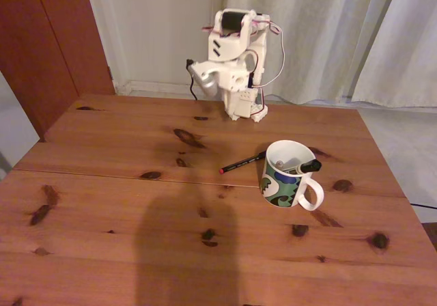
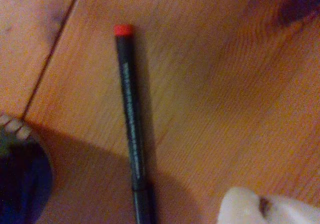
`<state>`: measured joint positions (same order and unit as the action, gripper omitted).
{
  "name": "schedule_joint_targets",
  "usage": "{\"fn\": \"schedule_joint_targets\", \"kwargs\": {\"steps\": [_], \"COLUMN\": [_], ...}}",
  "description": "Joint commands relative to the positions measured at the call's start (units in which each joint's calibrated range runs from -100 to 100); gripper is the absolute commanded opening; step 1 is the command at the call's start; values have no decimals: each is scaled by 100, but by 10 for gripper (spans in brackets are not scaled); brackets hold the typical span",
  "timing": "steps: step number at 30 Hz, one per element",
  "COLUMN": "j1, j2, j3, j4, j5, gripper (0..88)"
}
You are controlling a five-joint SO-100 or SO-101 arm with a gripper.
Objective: Clean up the desk and place the pens and markers into the cup
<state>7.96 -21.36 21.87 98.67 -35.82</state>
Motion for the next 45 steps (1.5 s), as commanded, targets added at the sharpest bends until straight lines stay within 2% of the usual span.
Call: {"fn": "schedule_joint_targets", "kwargs": {"steps": [1,4,10,20,33,40,45], "j1": [20,20,-52,-253,-1186,-1411,-1403], "j2": [493,783,1312,2173,2264,2280,2289], "j3": [-456,-474,-428,-428,-50,113,194], "j4": [81,-358,-1054,-1596,-1605,-1614,-1751], "j5": [-111,-132,-671,-661,-676,-645,-551], "gripper": [7,7,7,12,13,127,147]}}
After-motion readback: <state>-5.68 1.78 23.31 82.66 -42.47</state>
